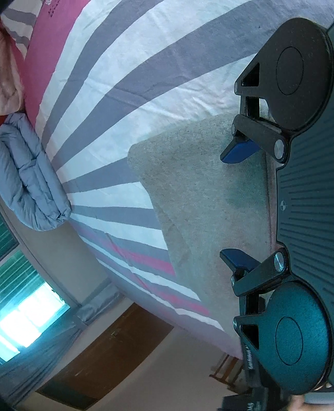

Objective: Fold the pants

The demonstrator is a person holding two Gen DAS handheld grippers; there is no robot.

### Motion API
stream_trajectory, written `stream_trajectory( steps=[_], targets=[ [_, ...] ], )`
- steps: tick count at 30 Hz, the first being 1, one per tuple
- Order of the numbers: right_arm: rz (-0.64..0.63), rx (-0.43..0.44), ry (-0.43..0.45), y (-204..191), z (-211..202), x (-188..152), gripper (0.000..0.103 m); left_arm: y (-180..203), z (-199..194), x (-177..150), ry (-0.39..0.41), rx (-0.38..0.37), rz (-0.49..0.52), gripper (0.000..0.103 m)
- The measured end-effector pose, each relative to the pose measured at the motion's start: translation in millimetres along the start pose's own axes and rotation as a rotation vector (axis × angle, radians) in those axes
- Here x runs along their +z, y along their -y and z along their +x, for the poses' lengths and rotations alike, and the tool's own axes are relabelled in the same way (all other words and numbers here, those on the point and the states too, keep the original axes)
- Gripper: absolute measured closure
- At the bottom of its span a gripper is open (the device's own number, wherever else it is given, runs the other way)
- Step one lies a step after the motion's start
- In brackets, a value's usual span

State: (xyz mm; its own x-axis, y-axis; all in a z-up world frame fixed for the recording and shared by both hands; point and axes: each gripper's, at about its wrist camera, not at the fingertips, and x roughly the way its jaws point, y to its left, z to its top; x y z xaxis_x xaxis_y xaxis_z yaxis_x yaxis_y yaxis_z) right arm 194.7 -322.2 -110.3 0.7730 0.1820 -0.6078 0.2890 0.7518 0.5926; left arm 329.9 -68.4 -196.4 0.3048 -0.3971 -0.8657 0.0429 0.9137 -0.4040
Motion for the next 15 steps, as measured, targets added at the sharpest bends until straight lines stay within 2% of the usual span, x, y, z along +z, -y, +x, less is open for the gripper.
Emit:
stream_trajectory(
  steps=[1, 4, 7, 10, 11, 12, 13, 15],
  targets=[
    [-0.003, -0.003, 0.001, 0.4, 0.4, -0.3, 0.03, 2.6, 0.3, -1.3, 0.01, 0.008, -0.001, 0.077],
    [0.003, -0.02, 0.003, 4.2, 2.0, -0.5, 0.03, 9.7, -4.4, -5.0, 0.049, -0.007, 0.011, 0.094],
    [0.004, -0.038, 0.014, 6.9, -0.5, -2.2, 0.03, 23.1, -31.7, -6.3, 0.155, -0.03, 0.056, 0.096],
    [0.0, -0.055, 0.032, 8.5, -5.0, -2.8, 0.03, 36.3, -72.5, -3.0, 0.294, -0.118, 0.103, 0.096],
    [-0.004, -0.059, 0.032, 8.5, -5.9, -2.9, 0.03, 37.9, -84.4, -4.3, 0.335, -0.127, 0.135, 0.096],
    [-0.013, -0.057, 0.031, 8.1, -6.1, -3.2, 0.03, 36.2, -89.0, -7.3, 0.361, -0.105, 0.173, 0.096],
    [-0.026, -0.056, 0.03, 6.6, -6.3, -3.7, 0.03, 32.2, -82.4, -9.9, 0.355, -0.057, 0.194, 0.096],
    [-0.078, -0.076, 0.024, -0.5, -4.9, -6.0, 0.03, 10.1, -40.5, -14.8, 0.247, 0.065, 0.187, 0.096]
  ],
)
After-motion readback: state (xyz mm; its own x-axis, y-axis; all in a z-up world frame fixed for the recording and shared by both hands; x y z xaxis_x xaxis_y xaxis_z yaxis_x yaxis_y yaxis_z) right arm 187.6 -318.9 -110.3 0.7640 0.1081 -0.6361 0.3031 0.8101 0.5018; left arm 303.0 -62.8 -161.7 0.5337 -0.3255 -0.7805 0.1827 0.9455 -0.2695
